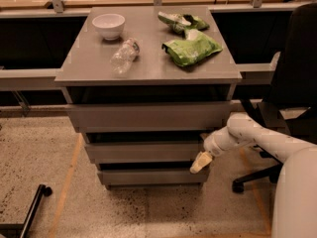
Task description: Open middle drawer
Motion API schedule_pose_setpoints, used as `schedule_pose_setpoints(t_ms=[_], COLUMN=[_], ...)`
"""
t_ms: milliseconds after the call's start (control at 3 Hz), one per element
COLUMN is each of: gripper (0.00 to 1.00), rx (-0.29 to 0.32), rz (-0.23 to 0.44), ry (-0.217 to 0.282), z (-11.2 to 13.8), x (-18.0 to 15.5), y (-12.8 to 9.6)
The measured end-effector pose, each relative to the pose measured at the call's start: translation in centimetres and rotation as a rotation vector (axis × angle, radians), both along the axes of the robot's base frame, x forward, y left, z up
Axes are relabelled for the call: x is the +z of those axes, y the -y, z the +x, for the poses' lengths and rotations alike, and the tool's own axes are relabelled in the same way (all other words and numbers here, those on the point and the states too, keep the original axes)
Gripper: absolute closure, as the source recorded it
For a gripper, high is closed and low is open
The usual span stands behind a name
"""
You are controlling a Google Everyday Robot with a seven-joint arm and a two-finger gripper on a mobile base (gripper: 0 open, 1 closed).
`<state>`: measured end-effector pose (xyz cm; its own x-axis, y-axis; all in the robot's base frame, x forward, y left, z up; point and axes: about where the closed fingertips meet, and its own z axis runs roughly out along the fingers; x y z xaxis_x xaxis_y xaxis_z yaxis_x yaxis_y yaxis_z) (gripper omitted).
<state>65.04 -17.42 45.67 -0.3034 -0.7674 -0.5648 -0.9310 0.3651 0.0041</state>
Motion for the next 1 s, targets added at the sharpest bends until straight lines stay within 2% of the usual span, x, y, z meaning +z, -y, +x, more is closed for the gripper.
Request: schedule_pose_setpoints(t_ms=[333, 667, 1000], gripper=[0.0, 0.15, 0.38], rx=[0.018, 0.036, 0.04], rz=[0.016, 0.044, 0.051], ry=[-0.006, -0.054, -0.074], z=[0.7, -0.5, -1.3], x=[-0.8, -2.4, -2.6], y=[-0.9, -2.0, -2.2])
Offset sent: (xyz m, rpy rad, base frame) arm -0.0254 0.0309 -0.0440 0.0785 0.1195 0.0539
